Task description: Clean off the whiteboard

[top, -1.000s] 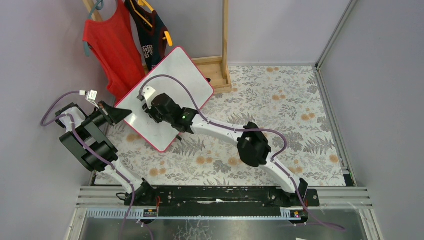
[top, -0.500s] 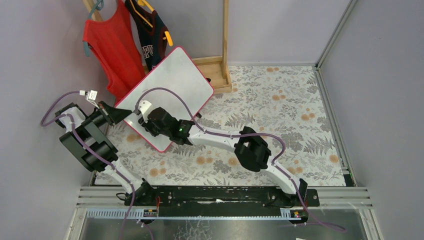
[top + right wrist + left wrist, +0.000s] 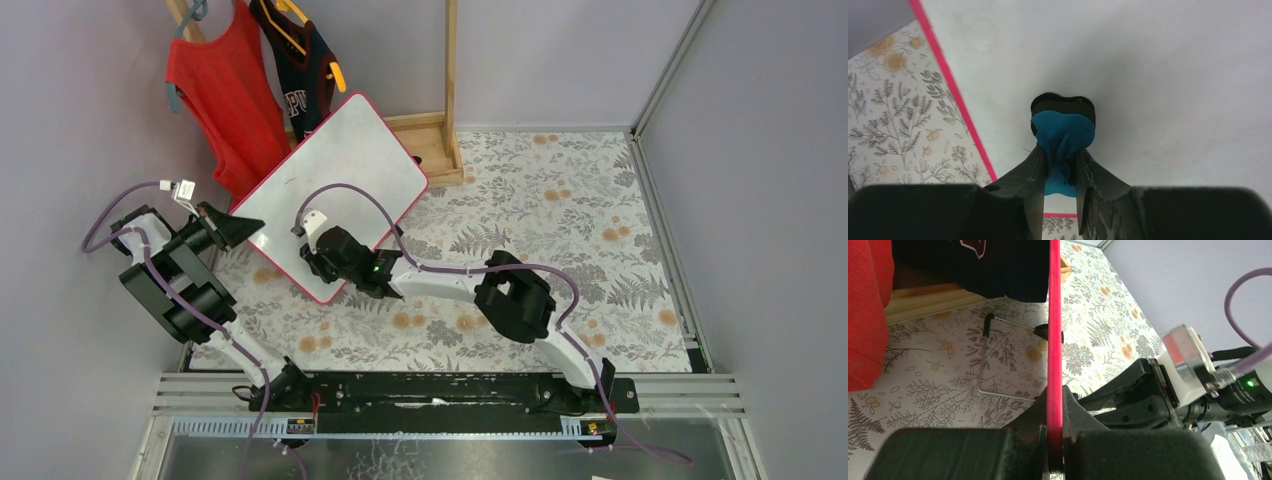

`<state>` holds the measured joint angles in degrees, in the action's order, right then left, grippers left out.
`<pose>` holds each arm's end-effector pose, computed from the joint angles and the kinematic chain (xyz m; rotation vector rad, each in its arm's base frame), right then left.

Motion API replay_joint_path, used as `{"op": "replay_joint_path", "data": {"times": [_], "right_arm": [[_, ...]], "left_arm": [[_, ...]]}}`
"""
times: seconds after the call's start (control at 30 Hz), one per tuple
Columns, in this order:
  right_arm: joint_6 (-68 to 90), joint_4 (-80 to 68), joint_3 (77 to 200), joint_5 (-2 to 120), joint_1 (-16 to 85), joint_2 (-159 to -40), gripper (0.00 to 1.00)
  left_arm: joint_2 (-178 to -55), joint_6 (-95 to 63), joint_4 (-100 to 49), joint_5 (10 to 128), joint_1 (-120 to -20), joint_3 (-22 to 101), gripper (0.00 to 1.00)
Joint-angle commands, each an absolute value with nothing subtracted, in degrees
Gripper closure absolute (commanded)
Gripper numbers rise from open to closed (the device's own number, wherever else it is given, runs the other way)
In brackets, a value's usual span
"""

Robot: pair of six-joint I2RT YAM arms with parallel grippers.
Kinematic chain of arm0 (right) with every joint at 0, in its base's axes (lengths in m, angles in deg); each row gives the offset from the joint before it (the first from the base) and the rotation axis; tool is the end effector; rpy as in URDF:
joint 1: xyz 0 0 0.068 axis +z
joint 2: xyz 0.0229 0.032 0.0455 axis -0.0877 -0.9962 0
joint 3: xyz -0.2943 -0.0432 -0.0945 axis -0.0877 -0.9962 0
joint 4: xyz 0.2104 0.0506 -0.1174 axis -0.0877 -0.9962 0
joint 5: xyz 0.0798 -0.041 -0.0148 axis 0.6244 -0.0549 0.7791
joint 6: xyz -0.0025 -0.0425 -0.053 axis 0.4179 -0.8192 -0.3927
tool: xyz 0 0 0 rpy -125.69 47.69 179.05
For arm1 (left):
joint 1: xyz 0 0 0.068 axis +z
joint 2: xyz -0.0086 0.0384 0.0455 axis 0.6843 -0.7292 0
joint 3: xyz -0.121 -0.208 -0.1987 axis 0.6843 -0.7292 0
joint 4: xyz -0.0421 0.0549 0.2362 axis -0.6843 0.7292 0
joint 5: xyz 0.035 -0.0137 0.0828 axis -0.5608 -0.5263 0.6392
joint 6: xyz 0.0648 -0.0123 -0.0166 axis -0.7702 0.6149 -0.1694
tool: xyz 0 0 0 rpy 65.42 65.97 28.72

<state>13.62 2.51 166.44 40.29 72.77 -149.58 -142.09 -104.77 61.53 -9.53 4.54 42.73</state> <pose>0.2264 0.5259 0.2462 -0.8451 1.7810 0.7187 0.2319 0.1738 0.2946 0.1508 1.7178 -1.0166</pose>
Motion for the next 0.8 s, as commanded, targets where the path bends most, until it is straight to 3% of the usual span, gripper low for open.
{"op": "replay_joint_path", "data": {"times": [0.0,0.5,0.77], "right_arm": [[14.93,-1.09,163.21,34.91,67.19,-148.06,1.00],[8.39,-7.24,176.42,34.83,65.16,-149.50,1.00],[8.70,-9.19,183.29,41.74,67.01,-149.53,1.00]], "left_arm": [[-142.18,-107.04,59.97,0.31,4.32,41.73,1.00],[-141.65,-106.89,59.97,0.54,4.34,41.78,1.00],[-141.85,-107.07,59.98,-0.02,4.29,41.47,1.00]]}}
